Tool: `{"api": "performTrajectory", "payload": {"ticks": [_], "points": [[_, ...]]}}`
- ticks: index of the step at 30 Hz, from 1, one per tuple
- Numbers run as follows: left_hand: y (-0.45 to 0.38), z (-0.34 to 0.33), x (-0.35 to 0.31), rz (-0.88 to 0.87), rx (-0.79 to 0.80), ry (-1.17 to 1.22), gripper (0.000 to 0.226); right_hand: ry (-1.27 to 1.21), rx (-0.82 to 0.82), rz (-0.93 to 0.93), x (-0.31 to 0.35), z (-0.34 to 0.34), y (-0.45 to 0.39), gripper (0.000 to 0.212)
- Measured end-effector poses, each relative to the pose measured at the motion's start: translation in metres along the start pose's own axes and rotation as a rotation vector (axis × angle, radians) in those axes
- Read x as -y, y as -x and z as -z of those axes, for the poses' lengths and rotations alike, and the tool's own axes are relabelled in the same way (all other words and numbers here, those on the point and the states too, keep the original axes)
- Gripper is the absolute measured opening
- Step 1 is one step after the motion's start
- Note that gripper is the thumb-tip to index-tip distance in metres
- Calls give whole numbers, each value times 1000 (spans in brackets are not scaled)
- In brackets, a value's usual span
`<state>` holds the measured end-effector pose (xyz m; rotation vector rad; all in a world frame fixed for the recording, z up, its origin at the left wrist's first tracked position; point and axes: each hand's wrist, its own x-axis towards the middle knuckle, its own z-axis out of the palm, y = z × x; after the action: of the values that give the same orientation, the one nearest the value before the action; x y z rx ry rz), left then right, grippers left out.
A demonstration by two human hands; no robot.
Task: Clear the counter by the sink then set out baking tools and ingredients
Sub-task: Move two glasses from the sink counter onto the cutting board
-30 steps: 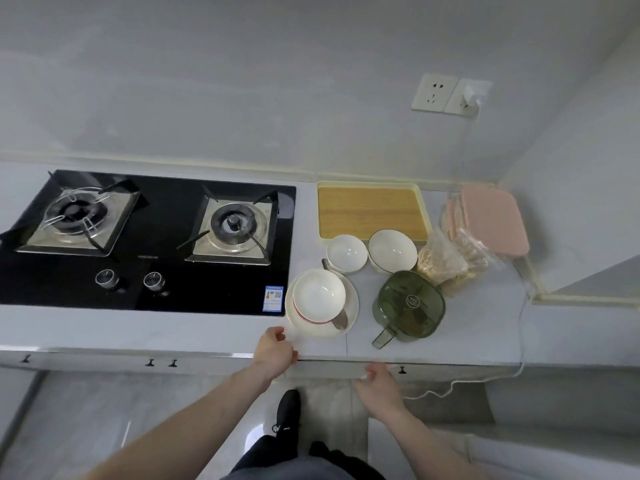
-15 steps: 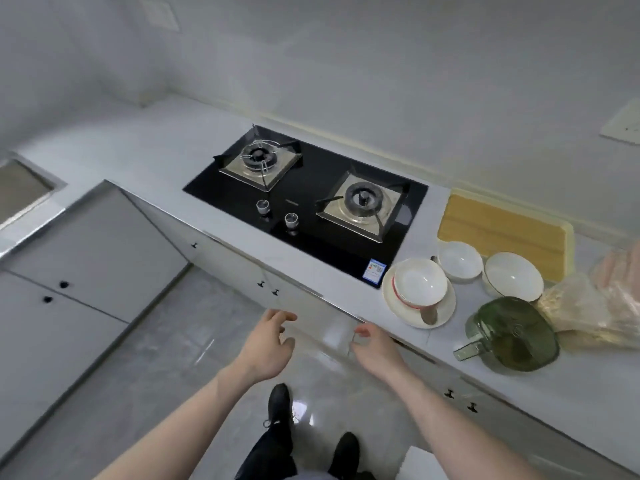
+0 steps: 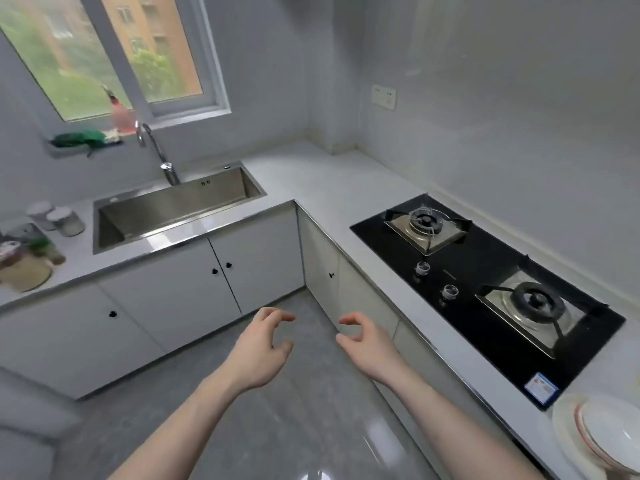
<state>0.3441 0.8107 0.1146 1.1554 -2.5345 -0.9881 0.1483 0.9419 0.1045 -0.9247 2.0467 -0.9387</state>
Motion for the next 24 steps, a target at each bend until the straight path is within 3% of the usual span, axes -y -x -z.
{"api": "performTrajectory", "payload": {"ticks": [12,24], "points": [[35,217,188,163,-261,-47,37,-31,200,284,206,-175,-82,25],[17,310,296,309,-426,-2,38,12,473,399,322,-290,-170,28]]}}
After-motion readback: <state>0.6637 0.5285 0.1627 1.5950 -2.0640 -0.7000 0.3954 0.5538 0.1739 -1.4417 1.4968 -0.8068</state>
